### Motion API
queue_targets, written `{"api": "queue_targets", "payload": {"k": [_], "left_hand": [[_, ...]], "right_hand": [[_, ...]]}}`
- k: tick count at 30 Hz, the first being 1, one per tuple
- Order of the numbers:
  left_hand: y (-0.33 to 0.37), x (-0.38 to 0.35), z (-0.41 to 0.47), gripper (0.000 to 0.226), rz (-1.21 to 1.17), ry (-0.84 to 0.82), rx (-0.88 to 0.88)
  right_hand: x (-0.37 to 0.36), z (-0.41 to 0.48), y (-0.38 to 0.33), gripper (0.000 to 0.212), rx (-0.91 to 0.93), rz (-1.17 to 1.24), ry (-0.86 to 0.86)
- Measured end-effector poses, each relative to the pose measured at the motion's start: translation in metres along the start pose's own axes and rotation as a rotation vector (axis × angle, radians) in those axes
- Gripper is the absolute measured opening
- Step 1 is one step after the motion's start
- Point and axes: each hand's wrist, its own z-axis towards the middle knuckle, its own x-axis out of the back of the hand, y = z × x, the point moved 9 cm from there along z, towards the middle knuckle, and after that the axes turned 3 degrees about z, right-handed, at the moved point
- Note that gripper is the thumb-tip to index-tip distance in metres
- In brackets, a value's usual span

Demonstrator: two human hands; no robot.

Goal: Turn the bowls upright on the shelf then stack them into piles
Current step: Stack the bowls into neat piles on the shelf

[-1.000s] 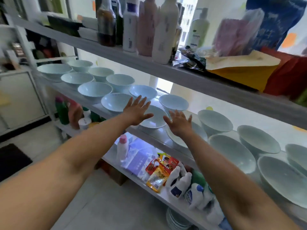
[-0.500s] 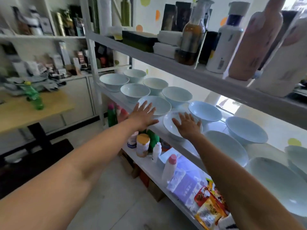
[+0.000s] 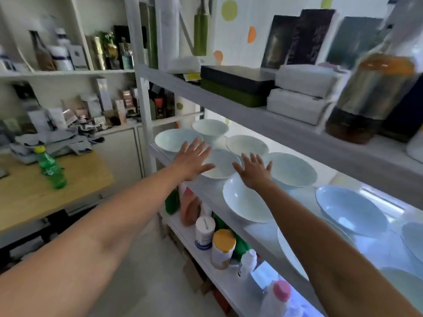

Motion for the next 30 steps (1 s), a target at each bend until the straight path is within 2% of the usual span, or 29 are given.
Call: {"api": "queue_targets", "payload": {"k": [7,12,17,22,27,30], "left_hand": [[-0.112,-0.038,0.043,0.070,-0.043,-0.083,0.092],[-0.166,-0.058,0.095,0.072,-0.056,-0.078,0.035],[-0.214,-0.076,0.151,0.071,0.043,-0.088,-0.092],[-0.259,-0.078,0.204,0.069,-0.006,-0.091,-0.157],[-0.265,-0.109,0.244,0.071,-0.037,-0.167,-0.241],[-0.260,-0.122,0.265,0.071,-0.027,-0.147,-0.315]], "right_hand": [[-0.023,0.088,-0.084,0.063,0.075,-0.059,-0.056],[-0.053,0.143,-0.115,0.063,0.035,-0.063,-0.052],[-0.073,0.203,-0.136,0.062,-0.075,-0.020,-0.037],[-0.089,0.241,-0.149,0.062,-0.221,0.059,-0.035],[-0.112,0.258,-0.140,0.063,-0.364,0.110,-0.081],[-0.111,0.272,-0.131,0.066,-0.431,0.151,-0.063]]}}
